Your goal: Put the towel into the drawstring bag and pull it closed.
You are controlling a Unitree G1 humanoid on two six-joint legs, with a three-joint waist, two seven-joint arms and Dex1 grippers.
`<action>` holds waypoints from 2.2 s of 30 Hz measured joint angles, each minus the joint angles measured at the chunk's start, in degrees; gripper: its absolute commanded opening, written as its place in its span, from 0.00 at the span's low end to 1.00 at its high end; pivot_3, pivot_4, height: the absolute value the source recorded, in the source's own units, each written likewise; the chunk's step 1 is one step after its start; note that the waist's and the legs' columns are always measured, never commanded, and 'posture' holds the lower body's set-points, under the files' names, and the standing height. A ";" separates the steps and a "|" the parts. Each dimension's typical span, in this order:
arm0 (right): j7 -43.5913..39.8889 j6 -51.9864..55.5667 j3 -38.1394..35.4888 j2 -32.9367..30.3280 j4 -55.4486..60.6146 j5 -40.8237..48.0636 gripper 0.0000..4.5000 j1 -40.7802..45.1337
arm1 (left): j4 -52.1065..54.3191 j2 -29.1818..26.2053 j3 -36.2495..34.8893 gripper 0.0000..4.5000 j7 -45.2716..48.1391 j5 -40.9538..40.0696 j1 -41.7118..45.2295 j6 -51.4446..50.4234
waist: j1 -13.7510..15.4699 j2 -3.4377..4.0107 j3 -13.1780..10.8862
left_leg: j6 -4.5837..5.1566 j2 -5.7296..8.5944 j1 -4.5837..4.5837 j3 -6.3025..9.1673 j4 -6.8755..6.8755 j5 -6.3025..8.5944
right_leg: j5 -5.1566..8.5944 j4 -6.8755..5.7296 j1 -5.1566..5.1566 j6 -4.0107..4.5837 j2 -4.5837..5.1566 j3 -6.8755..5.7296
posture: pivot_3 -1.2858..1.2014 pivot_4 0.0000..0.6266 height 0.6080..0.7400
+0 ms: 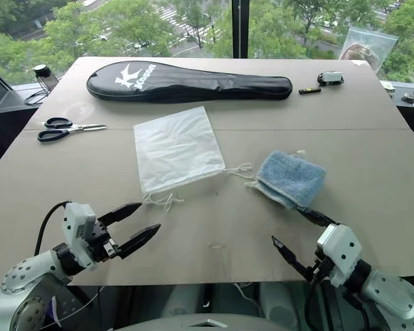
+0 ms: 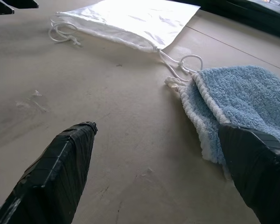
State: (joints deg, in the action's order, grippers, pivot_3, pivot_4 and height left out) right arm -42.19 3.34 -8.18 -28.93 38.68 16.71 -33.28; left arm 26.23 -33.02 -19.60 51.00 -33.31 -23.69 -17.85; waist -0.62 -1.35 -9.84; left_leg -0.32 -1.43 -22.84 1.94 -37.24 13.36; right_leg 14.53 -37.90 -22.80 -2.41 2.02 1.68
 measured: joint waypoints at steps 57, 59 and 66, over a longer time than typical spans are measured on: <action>9.01 12.55 7.54 -3.32 1.67 -7.04 1.00 15.41 | -17.04 11.07 25.23 0.31 -27.25 52.74 33.22 10.05 | 0.12 -0.02 0.01 | 0.01 0.22 0.01 -0.09 -0.01 0.00 | -0.17 -0.08 0.08 -0.23 -0.13 -0.13 | 0.52 0.24 1.00; 10.07 20.16 7.21 -4.51 3.41 -6.23 1.00 16.54 | -17.05 11.06 23.92 0.07 -24.29 48.30 34.92 6.24 | 0.13 -0.02 0.00 | 0.01 0.24 0.00 -0.03 0.00 0.00 | -0.18 -0.09 0.08 -0.19 -0.15 -0.18 | 0.52 0.24 1.00; 11.81 30.67 -2.59 -1.29 3.71 7.12 1.00 18.82 | -14.38 11.89 17.54 0.01 -15.49 30.88 39.71 -11.61 | 0.01 -0.03 0.00 | 0.01 0.26 -0.08 -0.02 -0.06 0.00 | -0.18 -0.06 0.09 -0.24 -0.17 -0.16 | 0.52 0.24 1.00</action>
State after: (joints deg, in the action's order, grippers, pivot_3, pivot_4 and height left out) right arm -30.37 34.01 -10.78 -30.22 42.39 23.83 -14.46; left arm 11.85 -21.14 -2.06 35.51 -2.43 16.03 -29.46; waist -0.61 -1.39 -9.84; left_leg -0.31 -1.17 -22.92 1.92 -37.30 13.36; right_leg 14.35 -37.96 -22.71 -2.65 1.85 1.51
